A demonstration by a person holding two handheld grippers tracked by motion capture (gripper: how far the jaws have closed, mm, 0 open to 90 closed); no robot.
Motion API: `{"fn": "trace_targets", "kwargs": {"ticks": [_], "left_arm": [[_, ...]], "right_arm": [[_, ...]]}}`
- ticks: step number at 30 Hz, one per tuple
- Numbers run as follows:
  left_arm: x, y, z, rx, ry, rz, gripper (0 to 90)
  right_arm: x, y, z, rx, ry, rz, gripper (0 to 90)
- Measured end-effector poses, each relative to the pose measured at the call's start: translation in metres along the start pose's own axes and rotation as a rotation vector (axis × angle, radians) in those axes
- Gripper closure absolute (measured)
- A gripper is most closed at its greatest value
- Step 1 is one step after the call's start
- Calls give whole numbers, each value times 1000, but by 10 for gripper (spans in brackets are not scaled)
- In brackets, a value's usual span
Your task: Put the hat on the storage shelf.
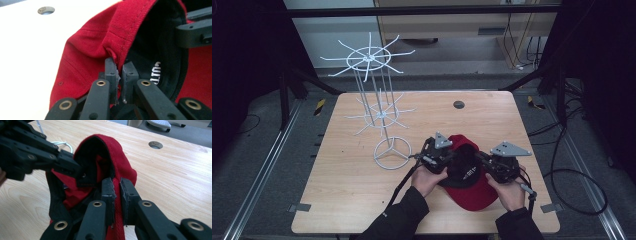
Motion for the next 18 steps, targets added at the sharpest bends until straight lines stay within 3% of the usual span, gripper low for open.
{"fn": "trace_targets", "kwargs": {"ticks": [11,16,17,18], "left_arm": [[-10,-10,22,-20,58,-2,853],[-15,-11,27,-30,79,-16,853],[-18,-12,28,-31,85,-18,853],[-18,-12,28,-31,85,-18,853]], "right_arm": [[8,5,-4,-19,-21,-29,779],[11,5,-7,-34,-28,-36,734],[12,5,-8,-41,-32,-41,677],[12,5,-8,-41,-32,-41,677]]}}
Point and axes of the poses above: each handheld gripper's, and its own axes: z roughly backward along the jaws, x roughly out of its underside, y roughly to its right, the point moved 4 cm from there along -z, roughly forward along the jaws, and after that the axes turned 3 degrees about -z, right-handed, at the moved point
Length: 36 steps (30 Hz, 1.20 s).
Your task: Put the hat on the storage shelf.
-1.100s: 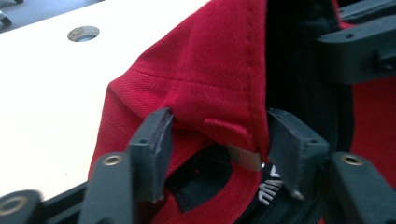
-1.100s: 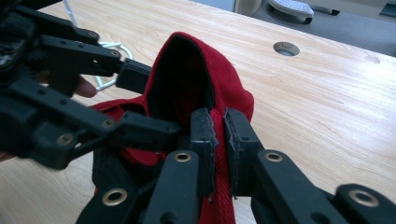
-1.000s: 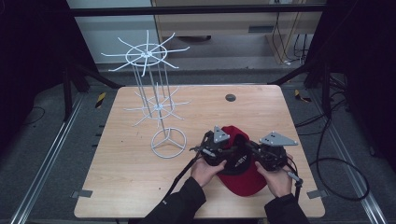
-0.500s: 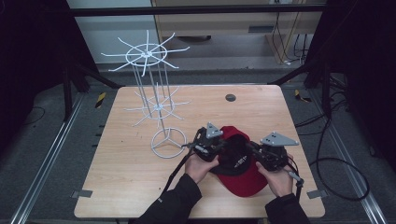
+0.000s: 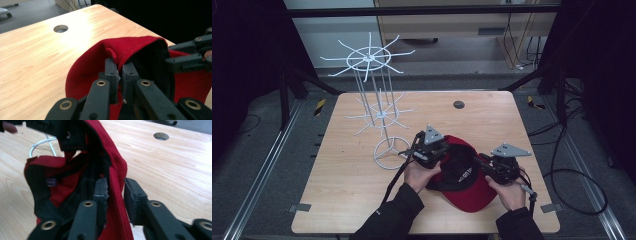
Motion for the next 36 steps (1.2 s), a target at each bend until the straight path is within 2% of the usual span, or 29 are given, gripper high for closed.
{"fn": "trace_targets", "kwargs": {"ticks": [2,3,6,9,11,12,13,14,15,16,17,19,20,21,22,23,24,28,32,36], "left_arm": [[-3,0,1,2,13,1,853],[-4,0,2,2,16,3,853],[-7,0,2,3,21,-3,853],[-10,1,2,-2,18,-7,853],[-11,1,3,-8,18,-14,853],[-12,1,3,-9,17,-11,853],[-13,0,3,-8,19,-12,852],[-14,0,3,-7,20,-11,852],[-15,0,3,-7,20,-9,853],[-16,-1,4,-8,22,-13,853],[-18,-1,5,-8,30,-7,853],[-20,-1,6,-8,32,-7,853],[-21,-2,7,-8,34,-7,853],[-22,-2,8,-7,39,-9,852],[-24,-2,10,-5,45,-12,852],[-27,-2,13,-5,51,-13,853],[-27,-2,13,-5,51,-13,852],[-27,-2,17,-8,50,-20,852],[-21,-4,19,-2,39,-14,852],[-13,-8,24,0,31,-10,852]], "right_arm": [[2,1,0,-6,-3,-2,617],[8,2,2,-19,-9,9,555],[16,4,6,-28,-19,17,533],[25,9,12,-67,-30,-23,543],[30,9,15,-99,-56,-54,608],[30,9,15,-99,-56,-54,608],[32,8,14,-111,-78,-37,716],[32,8,14,-111,-78,-37,716],[31,7,13,-126,-93,-20,803],[31,7,13,-126,-93,-20,803],[26,5,15,-120,-81,-29,849],[23,6,16,-108,-68,-21,854],[19,6,18,-71,-53,11,855],[13,7,22,1,-30,64,854],[13,7,22,1,-30,64,854],[9,8,24,66,-9,132,852],[9,8,24,66,-9,132,852],[5,6,26,152,25,237,853],[6,5,25,155,39,256,848],[6,2,27,105,39,209,823]]}}
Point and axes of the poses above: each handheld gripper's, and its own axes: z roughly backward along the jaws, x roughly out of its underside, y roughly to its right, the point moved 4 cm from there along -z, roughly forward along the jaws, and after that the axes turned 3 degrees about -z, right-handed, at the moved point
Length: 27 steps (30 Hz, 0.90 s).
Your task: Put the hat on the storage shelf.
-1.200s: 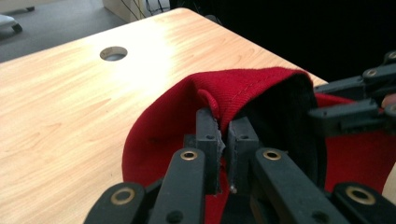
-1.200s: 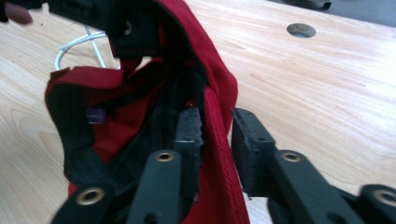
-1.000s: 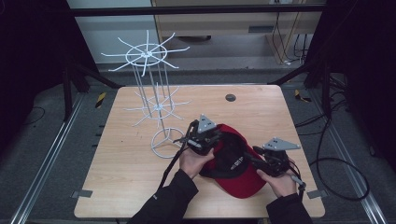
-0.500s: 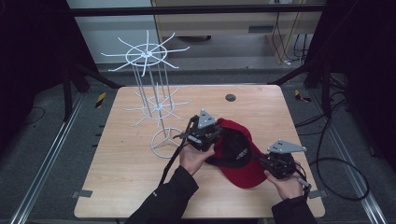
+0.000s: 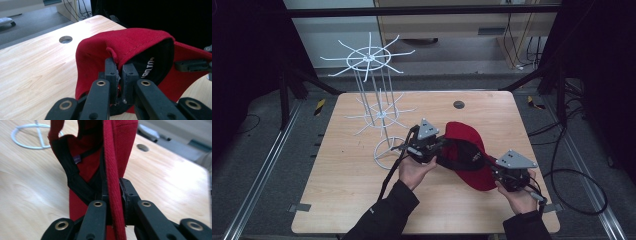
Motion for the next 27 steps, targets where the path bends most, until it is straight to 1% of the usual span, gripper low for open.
{"fn": "trace_targets", "kwargs": {"ticks": [1,2,4,7,10,11,13,14,16,18,19,21,22,23,25,27], "left_arm": [[2,-2,2,-3,-3,2,852],[4,-2,3,-9,-2,14,852],[8,-6,7,-12,-3,19,852],[12,-11,10,-19,-10,24,852],[12,-14,12,-25,-3,36,852],[12,-15,13,-26,-6,30,852],[11,-17,15,-29,-1,31,852],[10,-17,16,-30,1,33,852],[9,-17,16,-29,4,28,852],[8,-17,16,-31,4,25,852],[8,-16,15,-30,6,24,852],[7,-14,14,-29,6,20,852],[6,-14,14,-27,6,19,852],[5,-13,13,-26,2,14,852],[3,-12,12,-26,2,11,852],[1,-11,12,-31,5,6,852]], "right_arm": [[0,-1,1,-16,0,-16,803],[-1,-2,2,-36,5,-40,782],[-2,-3,4,-52,18,-62,745],[-5,-5,9,-88,45,-102,734],[-7,-7,10,-98,42,-105,724],[-7,-7,10,-98,38,-104,718],[-5,-8,10,-102,22,-108,699],[0,-8,9,-115,0,-114,678],[3,-8,9,-115,2,-113,679],[9,-6,10,-120,-9,-118,686],[11,-5,10,-116,-15,-116,690],[15,-4,10,-112,-23,-113,736],[16,-3,10,-105,-28,-103,787],[16,-1,11,-92,-33,-94,798],[16,-1,11,-72,-44,-61,817],[14,-2,10,-42,-34,-27,828]]}}
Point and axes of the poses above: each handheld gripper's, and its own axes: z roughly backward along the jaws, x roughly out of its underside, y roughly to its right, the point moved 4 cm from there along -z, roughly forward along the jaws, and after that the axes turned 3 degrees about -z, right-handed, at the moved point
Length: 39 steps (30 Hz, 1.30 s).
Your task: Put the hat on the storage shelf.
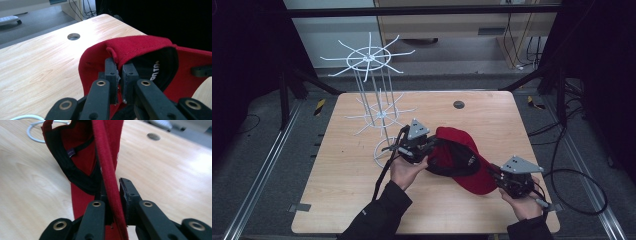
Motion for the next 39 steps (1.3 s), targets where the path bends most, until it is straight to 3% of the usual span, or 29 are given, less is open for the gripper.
{"fn": "trace_targets", "kwargs": {"ticks": [5,8,13,14,15,17,21,30,34,36,37,38,39], "left_arm": [[1,0,1,-1,-4,-6,851],[8,-1,2,2,-20,-7,851],[21,-2,8,4,-35,-8,851],[23,-3,9,4,-37,-12,851],[26,-3,11,5,-39,-3,851],[30,-4,14,3,-45,-5,851],[39,-7,19,2,-57,-7,851],[51,-9,29,2,-73,-12,851],[55,-9,32,3,-84,-16,852],[57,-8,33,4,-83,-16,851],[58,-7,34,7,-84,-12,851],[59,-7,34,8,-83,-13,852],[60,-6,35,7,-84,-12,852]], "right_arm": [[-7,3,0,108,58,89,821],[-2,2,-2,100,53,91,812],[0,-2,1,60,63,63,751],[-1,-5,4,16,72,26,695],[-1,-5,4,16,72,26,695],[-3,-10,9,-39,95,-10,639],[-13,-15,16,-88,128,-42,594],[-30,-30,18,-220,144,-118,578],[-39,-32,19,-246,167,-160,632],[-43,-32,20,-255,182,-184,720],[-44,-32,19,-254,178,-191,760],[-43,-34,15,-237,132,-195,838],[-43,-34,15,-237,132,-195,838]]}}
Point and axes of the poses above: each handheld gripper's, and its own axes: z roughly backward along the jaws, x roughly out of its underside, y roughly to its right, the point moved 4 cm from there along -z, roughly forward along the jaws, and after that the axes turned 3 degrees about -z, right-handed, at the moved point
